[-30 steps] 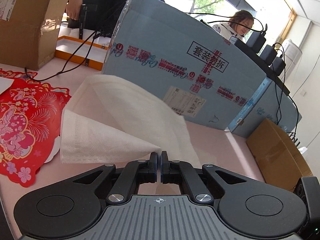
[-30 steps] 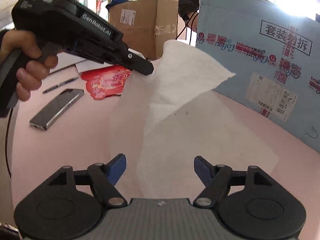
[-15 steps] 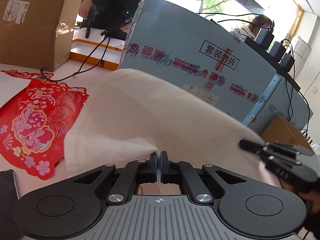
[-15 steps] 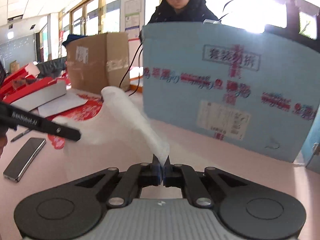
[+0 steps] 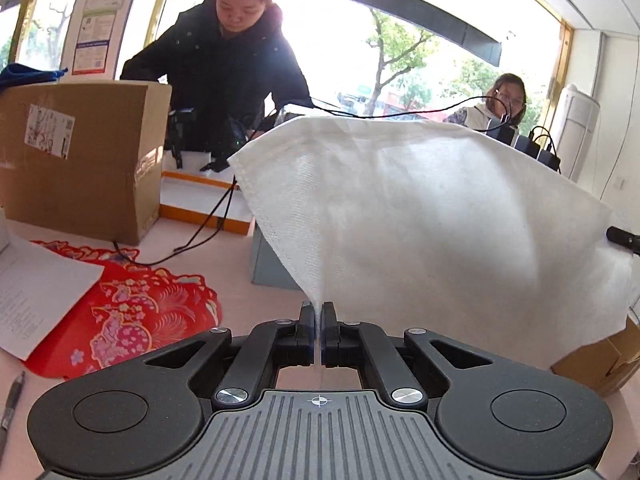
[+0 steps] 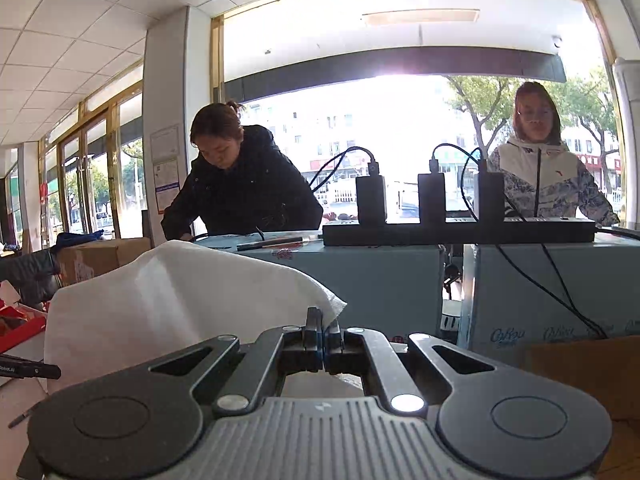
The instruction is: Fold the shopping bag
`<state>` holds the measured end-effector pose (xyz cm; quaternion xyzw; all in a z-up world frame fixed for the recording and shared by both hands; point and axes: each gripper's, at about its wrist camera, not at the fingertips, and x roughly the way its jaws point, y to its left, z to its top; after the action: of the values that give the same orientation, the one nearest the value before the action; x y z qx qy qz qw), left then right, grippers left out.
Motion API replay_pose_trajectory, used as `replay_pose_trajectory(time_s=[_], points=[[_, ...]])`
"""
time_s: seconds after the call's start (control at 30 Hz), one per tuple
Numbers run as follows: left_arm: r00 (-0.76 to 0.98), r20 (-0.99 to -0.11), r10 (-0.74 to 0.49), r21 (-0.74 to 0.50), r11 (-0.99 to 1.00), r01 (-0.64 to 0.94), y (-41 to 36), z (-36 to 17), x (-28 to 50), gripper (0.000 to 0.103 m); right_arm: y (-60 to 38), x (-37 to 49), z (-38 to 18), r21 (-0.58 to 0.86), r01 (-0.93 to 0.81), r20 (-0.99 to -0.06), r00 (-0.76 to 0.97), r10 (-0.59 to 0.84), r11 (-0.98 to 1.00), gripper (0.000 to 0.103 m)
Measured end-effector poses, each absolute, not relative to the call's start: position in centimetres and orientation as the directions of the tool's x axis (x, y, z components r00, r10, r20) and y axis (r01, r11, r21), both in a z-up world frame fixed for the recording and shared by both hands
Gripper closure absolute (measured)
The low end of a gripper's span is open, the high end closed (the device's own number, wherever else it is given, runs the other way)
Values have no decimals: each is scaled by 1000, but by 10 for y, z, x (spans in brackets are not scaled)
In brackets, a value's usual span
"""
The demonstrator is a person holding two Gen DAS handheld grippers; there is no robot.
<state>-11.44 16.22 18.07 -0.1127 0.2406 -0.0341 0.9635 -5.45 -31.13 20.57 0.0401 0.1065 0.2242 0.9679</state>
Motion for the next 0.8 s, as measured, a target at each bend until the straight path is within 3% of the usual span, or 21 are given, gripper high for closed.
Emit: replay_pose_trajectory(time_s=[0.13, 0.27, 0.43, 0.67, 0.77, 0.8], points=[[857, -500, -120, -198, 980, 22, 163, 190, -99, 101, -333, -39, 196, 224, -392, -317, 836, 447, 892, 102], [788, -604, -115, -164, 986, 18, 162, 176, -72, 101, -347, -16, 159, 346, -312, -474, 756, 452, 885, 102], [691, -719, -74, -109, 994, -8, 152, 133, -41, 101, -349, -18, 120, 376, -278, -548, 703, 454, 884, 102], [622, -782, -39, -68, 997, -24, 139, 89, -12, 101, -352, -19, 89, 429, -217, -604, 653, 457, 877, 102], [628, -778, 23, -26, 997, -69, 133, 80, -6, 93, -352, -20, 78, 444, -207, -632, 616, 469, 872, 102], [628, -776, 55, -2, 996, -89, 130, 80, -6, 81, -351, -19, 72, 442, -201, -646, 606, 465, 874, 102]])
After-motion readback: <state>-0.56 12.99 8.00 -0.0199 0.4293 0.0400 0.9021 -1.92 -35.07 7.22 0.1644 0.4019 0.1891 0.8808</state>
